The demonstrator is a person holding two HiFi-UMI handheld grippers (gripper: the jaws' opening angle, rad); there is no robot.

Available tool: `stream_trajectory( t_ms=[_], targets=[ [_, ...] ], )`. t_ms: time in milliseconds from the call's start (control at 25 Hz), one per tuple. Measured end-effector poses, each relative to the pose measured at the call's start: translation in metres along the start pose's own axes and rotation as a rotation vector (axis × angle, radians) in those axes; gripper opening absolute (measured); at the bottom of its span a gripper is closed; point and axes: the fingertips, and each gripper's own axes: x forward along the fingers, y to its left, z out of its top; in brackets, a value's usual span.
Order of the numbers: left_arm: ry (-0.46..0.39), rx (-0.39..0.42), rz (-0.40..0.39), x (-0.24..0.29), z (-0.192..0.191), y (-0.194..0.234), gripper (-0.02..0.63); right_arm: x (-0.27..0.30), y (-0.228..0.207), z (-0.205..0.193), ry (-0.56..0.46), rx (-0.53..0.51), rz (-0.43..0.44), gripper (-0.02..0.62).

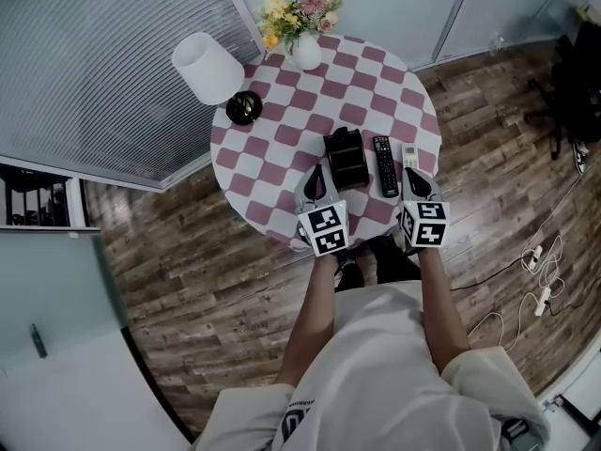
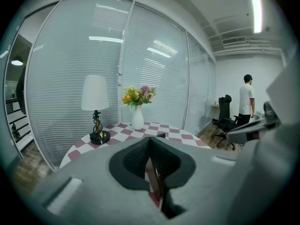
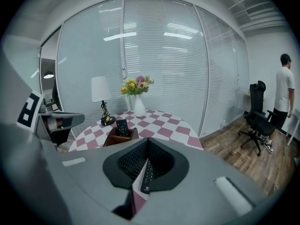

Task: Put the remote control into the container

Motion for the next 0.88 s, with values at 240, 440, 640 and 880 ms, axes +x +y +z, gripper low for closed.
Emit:
stream_trajectory(
  t_ms=[240,440,640,880],
  targets=[
    [0.013,-0.002,-0.019,-0.014,-0.011,-0.009,0.006,-0.007,-0.002,-0.011,0.011,0.039,-0.023,0.002],
    [0.018,-0.016,-0.023,-0.017,-0.015,-0.013,0.006,-0.012,-0.006,-0.018,0.014,0.051,-0.025,0.002],
    [0.022,-0.011,-0.014,-0.015,-0.017,-0.022,0.005,-0.012,-0.014,-0.020,0.015,0.058,-0.023,0.002],
    [0.035,-0.036,0.031,-0.012,-0.019,-0.023,0.005,-0.015,-0.028,-0.021,0.018,0.069,-0.027,0.002]
  ],
)
